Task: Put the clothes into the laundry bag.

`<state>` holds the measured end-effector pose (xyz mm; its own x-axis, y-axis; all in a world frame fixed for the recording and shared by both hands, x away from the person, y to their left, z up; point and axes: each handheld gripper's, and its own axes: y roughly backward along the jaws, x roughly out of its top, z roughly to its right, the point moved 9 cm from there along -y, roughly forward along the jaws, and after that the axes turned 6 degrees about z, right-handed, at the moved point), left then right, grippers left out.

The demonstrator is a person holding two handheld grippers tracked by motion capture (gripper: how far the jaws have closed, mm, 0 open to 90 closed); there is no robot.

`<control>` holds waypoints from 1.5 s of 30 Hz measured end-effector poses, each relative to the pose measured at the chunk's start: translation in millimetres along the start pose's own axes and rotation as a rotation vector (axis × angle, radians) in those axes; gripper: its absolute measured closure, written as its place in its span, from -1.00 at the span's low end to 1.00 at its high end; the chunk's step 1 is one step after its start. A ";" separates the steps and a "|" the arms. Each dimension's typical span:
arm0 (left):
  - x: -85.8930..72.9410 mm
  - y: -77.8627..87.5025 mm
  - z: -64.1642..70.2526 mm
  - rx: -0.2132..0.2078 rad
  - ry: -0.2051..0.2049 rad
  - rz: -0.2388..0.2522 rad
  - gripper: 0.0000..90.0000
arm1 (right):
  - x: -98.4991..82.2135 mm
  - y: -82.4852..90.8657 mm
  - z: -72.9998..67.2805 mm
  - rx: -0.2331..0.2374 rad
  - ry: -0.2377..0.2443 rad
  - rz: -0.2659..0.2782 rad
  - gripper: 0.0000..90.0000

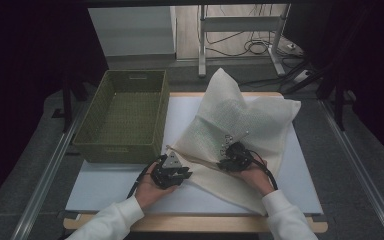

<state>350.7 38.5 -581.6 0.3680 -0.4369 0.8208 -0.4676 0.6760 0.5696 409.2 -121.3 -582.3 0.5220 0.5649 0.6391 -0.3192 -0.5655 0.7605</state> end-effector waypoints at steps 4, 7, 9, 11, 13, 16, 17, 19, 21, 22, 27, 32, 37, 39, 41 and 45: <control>1.3 3.6 -1.0 0.011 0.012 0.016 0.38 | 1.2 1.4 -0.5 0.002 0.002 0.014 0.58; 3.1 10.1 -2.1 0.018 0.022 0.038 0.07 | 6.5 7.4 1.1 -0.007 -0.013 0.051 0.34; 4.9 12.9 -3.2 0.025 0.026 0.051 -0.06 | 14.7 16.8 1.9 -0.004 -0.047 0.106 0.26; 5.7 14.1 -4.6 0.032 0.029 0.054 -0.14 | 20.6 24.8 3.0 -0.011 -0.062 0.145 0.18; 5.5 14.6 -5.2 0.032 0.031 0.052 -0.18 | 25.9 34.0 4.5 -0.024 -0.070 0.184 0.08; 4.0 16.1 -6.0 0.032 0.034 0.043 -0.22 | 29.5 44.4 7.3 -0.040 -0.084 0.231 -0.05; 3.6 17.1 -6.8 0.037 0.033 0.042 -0.23 | 30.1 47.4 8.3 -0.044 -0.086 0.247 -0.07; 3.4 19.1 -8.2 0.044 0.038 0.043 -0.25 | 30.2 51.8 10.0 -0.054 -0.095 0.274 -0.11; 3.2 20.2 -10.1 0.046 0.044 0.044 -0.26 | 30.2 55.3 10.7 -0.052 -0.101 0.305 -0.14; 3.2 20.1 -11.0 0.045 0.052 0.045 -0.26 | 30.0 55.8 10.8 -0.049 -0.103 0.313 -0.16; 2.8 19.0 -15.2 0.038 0.074 0.045 -0.26 | 28.1 53.7 11.5 -0.031 -0.099 0.339 -0.19; 1.8 19.3 -18.0 0.032 0.091 0.047 -0.27 | 29.2 50.4 10.8 -0.013 -0.097 0.353 -0.22; 1.4 18.5 -18.0 0.037 0.086 0.039 -0.27 | 29.8 50.0 8.6 -0.007 -0.073 0.355 -0.23; 0.6 18.6 -18.7 0.049 0.082 0.033 -0.26 | 29.8 51.1 7.6 -0.010 -0.059 0.356 -0.23; -0.4 20.1 -18.9 0.052 0.082 0.032 -0.26 | 29.0 53.3 6.8 -0.018 -0.052 0.359 -0.23; -2.9 26.2 -16.8 0.054 0.077 0.033 -0.26 | 20.8 61.5 8.1 -0.049 -0.054 0.387 -0.23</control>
<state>350.9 67.4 -569.8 0.4113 -0.3667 0.8345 -0.5223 0.6555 0.5455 406.8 -149.2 -523.2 0.3957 0.2821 0.8740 -0.5377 -0.7003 0.4695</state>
